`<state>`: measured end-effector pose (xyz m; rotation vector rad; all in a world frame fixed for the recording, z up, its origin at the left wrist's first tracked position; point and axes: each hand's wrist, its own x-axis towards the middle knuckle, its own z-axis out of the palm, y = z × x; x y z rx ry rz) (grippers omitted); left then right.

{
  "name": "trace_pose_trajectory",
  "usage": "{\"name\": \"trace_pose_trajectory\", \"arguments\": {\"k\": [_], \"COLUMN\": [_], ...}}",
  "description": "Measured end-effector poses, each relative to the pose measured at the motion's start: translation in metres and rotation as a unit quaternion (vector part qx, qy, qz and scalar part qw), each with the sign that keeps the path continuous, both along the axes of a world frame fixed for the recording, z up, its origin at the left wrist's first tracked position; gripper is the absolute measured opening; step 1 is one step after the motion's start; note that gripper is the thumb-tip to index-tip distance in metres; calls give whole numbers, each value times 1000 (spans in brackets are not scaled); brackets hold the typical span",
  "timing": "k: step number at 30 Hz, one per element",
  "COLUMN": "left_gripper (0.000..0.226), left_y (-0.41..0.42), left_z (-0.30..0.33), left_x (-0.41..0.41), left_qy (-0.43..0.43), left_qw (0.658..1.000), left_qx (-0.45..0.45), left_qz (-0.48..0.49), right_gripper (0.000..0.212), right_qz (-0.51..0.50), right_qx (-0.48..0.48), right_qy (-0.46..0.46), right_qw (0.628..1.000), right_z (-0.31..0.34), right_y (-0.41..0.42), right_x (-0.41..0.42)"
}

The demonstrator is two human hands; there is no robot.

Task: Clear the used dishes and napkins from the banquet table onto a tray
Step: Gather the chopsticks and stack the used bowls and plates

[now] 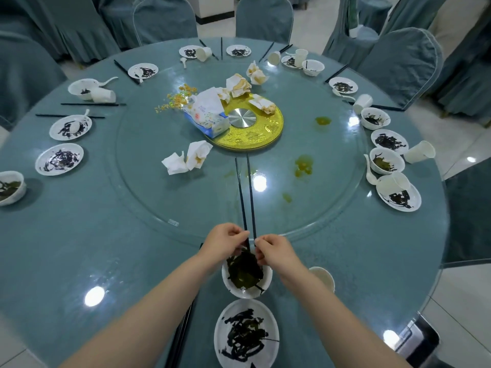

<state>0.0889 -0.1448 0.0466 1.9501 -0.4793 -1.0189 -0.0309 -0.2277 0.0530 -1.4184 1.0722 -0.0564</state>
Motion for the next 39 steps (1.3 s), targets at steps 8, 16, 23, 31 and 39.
{"name": "trace_pose_trajectory", "arguments": {"k": [8,16,23,31,39], "left_gripper": [14,9,8,11,19], "left_y": [84,152,196,235,247], "left_z": [-1,-13,-26,-45,-51], "left_x": [-15,-25,-35,-39,-44], "left_qy": [118,153,143,22,-124], "left_qw": [992,984,980,982,957], "left_qx": [-17,40,95,186,257], "left_qz": [30,80,101,29,-46], "right_gripper": [25,22,26,24,23], "right_qz": [84,173,250,346,397], "right_qx": [22,40,43,-3,-155], "right_qy": [6,62,124,167,163], "right_qw": [996,982,959,923,890], "right_z": [-6,-19,-40,-50,-23], "right_y": [72,131,170,196,163], "right_x": [-14,-16,-11,-7,16]}}
